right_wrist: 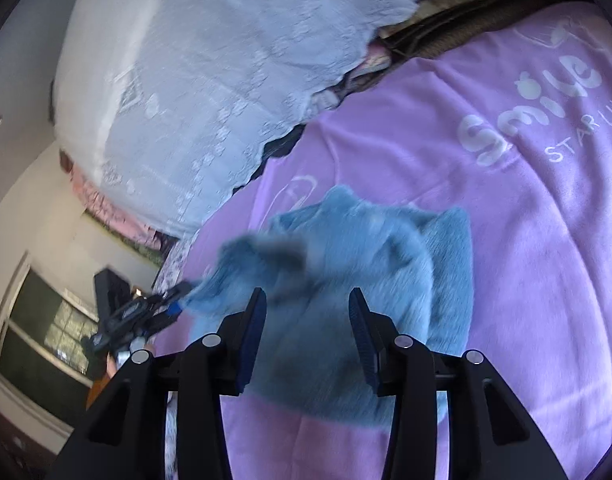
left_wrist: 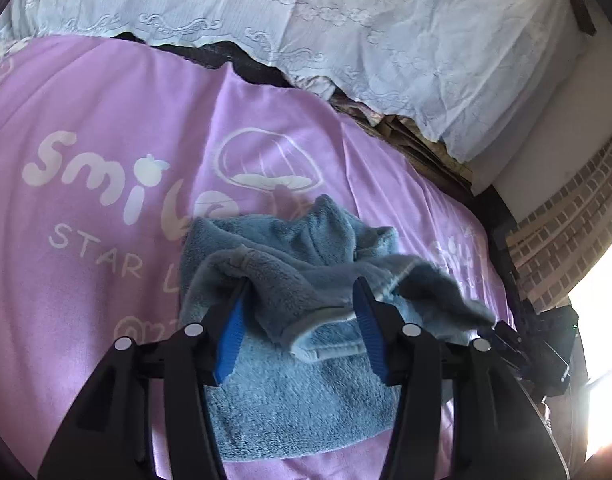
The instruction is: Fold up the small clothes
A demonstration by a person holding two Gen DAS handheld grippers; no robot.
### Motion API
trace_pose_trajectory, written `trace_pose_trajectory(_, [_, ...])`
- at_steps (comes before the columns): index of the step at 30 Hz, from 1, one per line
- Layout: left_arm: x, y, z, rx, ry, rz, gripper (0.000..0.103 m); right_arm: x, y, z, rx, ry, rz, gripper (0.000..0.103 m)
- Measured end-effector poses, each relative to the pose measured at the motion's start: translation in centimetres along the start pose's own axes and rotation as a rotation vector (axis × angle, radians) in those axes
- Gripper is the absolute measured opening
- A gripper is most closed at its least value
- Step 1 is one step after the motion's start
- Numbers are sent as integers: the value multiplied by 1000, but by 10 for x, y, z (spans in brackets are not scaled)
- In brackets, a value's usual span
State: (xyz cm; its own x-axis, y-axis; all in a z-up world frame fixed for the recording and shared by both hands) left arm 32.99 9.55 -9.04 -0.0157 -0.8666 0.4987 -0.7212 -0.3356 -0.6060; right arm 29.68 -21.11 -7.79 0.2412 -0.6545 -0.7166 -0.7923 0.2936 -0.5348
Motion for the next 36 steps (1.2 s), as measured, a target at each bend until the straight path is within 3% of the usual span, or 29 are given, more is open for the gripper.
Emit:
trace_pose_trajectory(3, [2, 2, 1, 5, 11, -14, 49, -14, 13, 8, -38, 14, -84, 42])
trace_pose_trajectory(7, [12, -9, -9, 67, 20, 11, 52, -18, 10, 41, -101, 74, -146, 32])
trace_pose_trajectory(9, [9, -24, -7, 100, -56, 19, 63, -15, -2, 67, -129, 125, -170, 32])
trace_pose_trajectory(11, [-6, -39, 3, 112, -196, -4, 64, 2, -24, 82, -82, 218, -125, 30])
trace_pose_trajectory(12, [-10, -41, 6, 102, -222, -16, 63, 14, -39, 86, -45, 231, -56, 28])
trace_pose_trajectory(14, [-5, -35, 11, 66, -171, -34, 58, 27, -54, 81, 24, 227, 63, 31])
trace_pose_trajectory(16, [10, -25, 5, 72, -132, 23, 59, 24, -54, 74, 49, 213, 72, 31])
trace_pose_trajectory(20, [36, -10, 15, 82, -231, 223, 70, 1, -46, 73, 41, 179, 11, 36])
trace_pose_trajectory(23, [34, -14, 45, 28, -274, 227, 71, -8, -46, 83, 36, 167, -11, 42])
trace_pose_trajectory(25, [16, -20, 68, -4, -347, 194, 71, 2, -45, 97, 11, 177, 10, 43])
trace_pose_trajectory(26, [0, -22, 82, -28, -397, 158, 71, 15, -45, 105, 3, 210, 29, 40])
trace_pose_trajectory(28, [-23, -20, 102, -59, -412, 94, 73, 47, -39, 119, -9, 273, 43, 12])
trace_pose_trajectory(29, [-26, -20, 105, -28, -415, 109, 74, 54, -39, 119, 7, 301, 31, 0])
trace_pose_trajectory(32, [-14, -15, 105, 18, -488, 217, 75, 52, -42, 107, 40, 291, 50, 4])
trace_pose_trajectory(34, [-6, -12, 97, 26, -525, 250, 74, 39, -40, 93, 80, 316, -5, 9])
trace_pose_trajectory(36, [8, -10, 81, 44, -475, 244, 74, 13, -32, 82, 94, 336, -134, 11])
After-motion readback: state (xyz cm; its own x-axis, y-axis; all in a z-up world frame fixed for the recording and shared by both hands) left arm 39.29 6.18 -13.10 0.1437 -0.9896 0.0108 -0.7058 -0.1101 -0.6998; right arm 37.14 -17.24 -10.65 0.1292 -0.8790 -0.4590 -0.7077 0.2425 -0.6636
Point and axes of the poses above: each gripper's, at about its wrist camera, not at the fingertips, and z roughly the way its jaws point, x to its right, y to its underside, the point moved 8 cm from there along z, roughly the way its jaws point, and after that the axes turned 3 degrees about x, right-handed, at the moved point
